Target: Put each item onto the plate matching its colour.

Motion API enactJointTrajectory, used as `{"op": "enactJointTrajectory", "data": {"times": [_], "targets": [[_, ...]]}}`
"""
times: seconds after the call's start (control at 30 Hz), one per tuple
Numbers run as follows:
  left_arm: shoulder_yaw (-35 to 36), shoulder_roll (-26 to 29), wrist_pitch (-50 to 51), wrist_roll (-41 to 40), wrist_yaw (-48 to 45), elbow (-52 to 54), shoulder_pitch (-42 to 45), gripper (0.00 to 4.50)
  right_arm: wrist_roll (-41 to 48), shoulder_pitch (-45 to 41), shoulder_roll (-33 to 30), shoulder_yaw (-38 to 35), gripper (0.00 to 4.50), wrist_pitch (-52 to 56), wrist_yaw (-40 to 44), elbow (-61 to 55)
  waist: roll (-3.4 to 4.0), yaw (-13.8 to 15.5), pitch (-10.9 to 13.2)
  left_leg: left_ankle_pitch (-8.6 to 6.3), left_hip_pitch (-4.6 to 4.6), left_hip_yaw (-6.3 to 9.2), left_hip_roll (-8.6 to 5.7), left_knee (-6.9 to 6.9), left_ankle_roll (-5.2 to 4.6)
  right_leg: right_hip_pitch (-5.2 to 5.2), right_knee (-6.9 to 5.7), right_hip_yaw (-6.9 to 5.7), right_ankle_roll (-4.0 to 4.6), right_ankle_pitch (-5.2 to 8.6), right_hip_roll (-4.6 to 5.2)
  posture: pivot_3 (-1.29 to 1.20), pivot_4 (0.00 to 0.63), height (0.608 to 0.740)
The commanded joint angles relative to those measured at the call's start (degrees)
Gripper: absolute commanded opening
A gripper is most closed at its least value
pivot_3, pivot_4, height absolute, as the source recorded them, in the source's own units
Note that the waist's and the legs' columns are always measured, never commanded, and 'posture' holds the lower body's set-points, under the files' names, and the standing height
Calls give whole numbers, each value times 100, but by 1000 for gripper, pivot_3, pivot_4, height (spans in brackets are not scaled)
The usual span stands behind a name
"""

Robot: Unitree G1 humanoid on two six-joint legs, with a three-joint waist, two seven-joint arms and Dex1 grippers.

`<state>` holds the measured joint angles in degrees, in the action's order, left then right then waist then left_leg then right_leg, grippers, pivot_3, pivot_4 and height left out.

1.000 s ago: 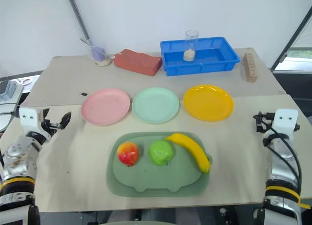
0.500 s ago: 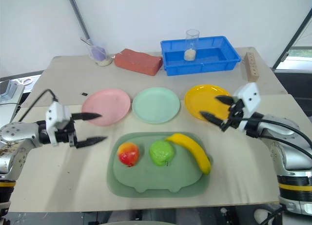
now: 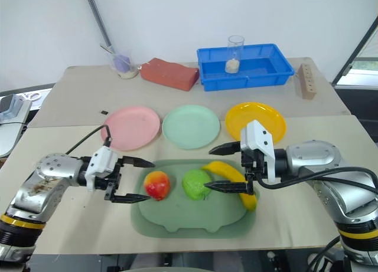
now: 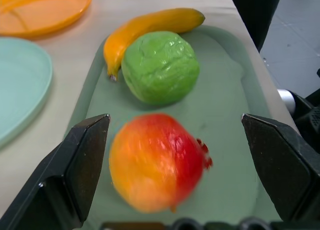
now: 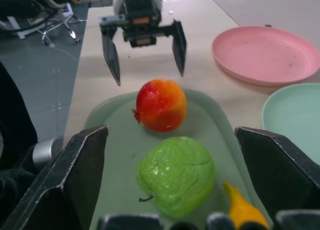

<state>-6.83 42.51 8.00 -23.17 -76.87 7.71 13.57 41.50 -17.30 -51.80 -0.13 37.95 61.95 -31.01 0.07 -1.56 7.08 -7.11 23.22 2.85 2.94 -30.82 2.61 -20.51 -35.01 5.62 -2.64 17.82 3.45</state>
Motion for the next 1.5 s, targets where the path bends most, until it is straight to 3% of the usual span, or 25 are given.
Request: {"op": "enactJointTrajectory", "data": {"times": [0.03, 0.2, 0.4, 0.57, 0.77, 0.93, 1.07, 1.23, 1.37, 1.5], "targets": [[-182, -203, -417, 359, 115, -242, 180, 4500, 125, 57, -5, -146, 4468, 18, -35, -204, 0, 9, 0, 1, -2, 0, 0, -2, -1, 2, -2, 0, 0, 0, -1, 0, 150, 740], [-466, -475, -978, 911, 308, -674, 266, 4500, 113, 188, -20, -217, 4468, -36, -64, -246, -1, 36, -1, 1, -3, 0, 0, -5, -2, 4, -2, 0, -1, -1, -3, 0, 150, 740], [-569, -520, -888, 935, 246, -817, 214, 4500, 171, 236, -68, -298, 4468, 28, -96, -292, -1, 44, -1, 1, -5, 1, 0, -5, -2, 7, -4, -2, -2, -1, -3, 0, 150, 740], [-529, -577, -602, 759, 212, -685, 239, 3147, 191, 58, -39, -262, 4500, 110, -159, -242, -1, 54, -1, 1, -4, 2, 0, -6, -2, 8, -4, -3, -2, -1, -3, 0, 150, 740], [-358, -475, -171, 564, 268, -473, 235, 3097, 256, -224, 64, -214, 4500, 300, -266, -134, -1, 50, -1, 1, -5, 3, 0, -6, -2, 9, -5, -4, -2, -1, -3, 0, 150, 740], [197, -271, 599, 213, 531, -632, 607, 3097, 347, -495, 234, -275, 4500, 462, -570, -1, -3, 45, 0, 2, -6, 9, 1, -5, -3, 9, -9, -7, -3, -1, -7, 0, 150, 740], [713, -417, 623, 370, 1273, -1848, 1406, 3097, 77, -923, 484, -58, 4500, 562, -1092, 57, -2, 57, 0, 2, -4, 11, 0, -6, -3, 7, -13, -11, -3, -1, -8, 0, 150, 740], [1316, -730, -114, 747, 2613, -3919, 2296, 3097, -364, -1817, 1194, 337, 4500, 919, -2153, 193, 1, 14, -3, 15, -6, 16, -3, -6, -24, 6, -14, -10, -18, -10, -11, 0, 150, 740], [1473, -930, -899, 1073, 3424, -5300, 2744, 3097, -449, -2544, 1890, 452, 4500, 1432, -2944, 376, 17, -3, -13, 31, -9, 20, -2, 1, -49, 4, -26, -9, -65, -37, -17, 0, 150, 740], [1438, -1250, -1299, 1192, 3584, -6005, 3075, 3097, -495, -2771, 2191, 556, 4500, 1665, -3180, 354, 10, 81, -15, 32, -5, 34, 4, 9, -51, -1, -30, -11, -65, -35, -32, 0, 150, 740]]}}
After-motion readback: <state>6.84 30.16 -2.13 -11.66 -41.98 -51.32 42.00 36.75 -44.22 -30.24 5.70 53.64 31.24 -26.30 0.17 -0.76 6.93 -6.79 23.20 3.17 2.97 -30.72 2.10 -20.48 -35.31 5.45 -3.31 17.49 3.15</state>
